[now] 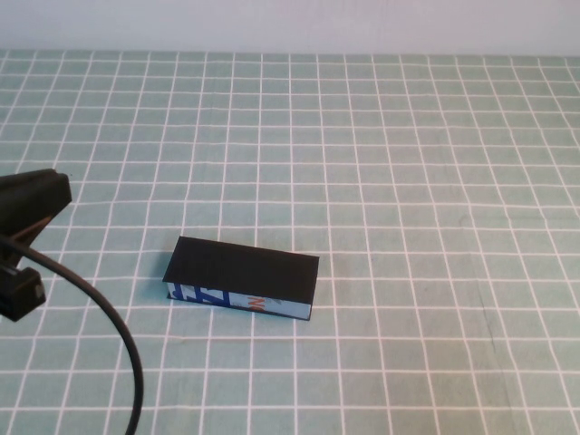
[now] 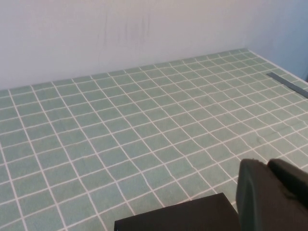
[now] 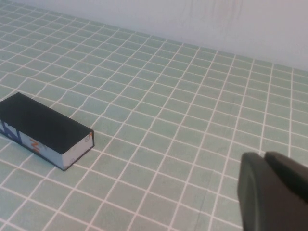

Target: Return glasses to glasses case

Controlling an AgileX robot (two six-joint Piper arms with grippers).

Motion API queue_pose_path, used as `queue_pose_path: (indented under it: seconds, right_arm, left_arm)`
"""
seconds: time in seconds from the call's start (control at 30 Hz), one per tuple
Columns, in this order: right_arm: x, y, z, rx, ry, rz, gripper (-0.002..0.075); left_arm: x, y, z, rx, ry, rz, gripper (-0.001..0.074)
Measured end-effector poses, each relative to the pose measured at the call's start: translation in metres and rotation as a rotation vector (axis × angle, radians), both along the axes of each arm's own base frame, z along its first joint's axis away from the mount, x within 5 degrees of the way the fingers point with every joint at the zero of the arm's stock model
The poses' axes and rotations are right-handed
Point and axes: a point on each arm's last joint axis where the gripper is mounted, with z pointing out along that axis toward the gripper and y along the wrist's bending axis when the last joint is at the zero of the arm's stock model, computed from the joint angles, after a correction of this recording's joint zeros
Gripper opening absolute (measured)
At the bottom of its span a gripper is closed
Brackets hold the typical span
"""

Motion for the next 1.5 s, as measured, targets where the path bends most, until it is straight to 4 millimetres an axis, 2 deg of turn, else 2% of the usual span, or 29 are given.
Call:
queue_pose_path:
  seconds: [0.9, 1.03, 1.17, 1.27, 1.37, 1.5]
  right_arm:
    - [-0.003, -0.002, -0.004, 0.004, -0.006, -0.001, -0.0011]
    - [-0.003, -0.002, -0.004, 0.004, -0.006, -0.001, -0.0011]
    - [-0.003, -0.002, -0.004, 0.004, -0.006, -0.001, -0.0011]
    - [-0.003, -0.002, -0.004, 0.004, -0.006, -0.001, -0.0011]
    - [-0.003, -0.002, -0.004, 0.004, -0.006, -0.001, -0.0011]
    - [-0.003, -0.002, -0.004, 0.004, -0.006, -0.001, -0.0011]
  left_arm:
    - [0.000, 0.000, 0.000, -0.001, 0.000, 0.001, 0.0001]
    - [-0.001, 0.005, 0.001, -0.019, -0.037, 0.065, 0.0001]
    - [-0.015, 0.011, 0.001, -0.016, -0.130, 0.144, 0.0001]
    - [-0.036, 0.015, -0.001, 0.044, -0.215, 0.155, 0.0001]
    - [-0.056, 0.020, -0.017, 0.093, -0.233, 0.180, 0.0002]
    - [-0.069, 0.032, -0.048, 0.052, -0.171, 0.300, 0.0002]
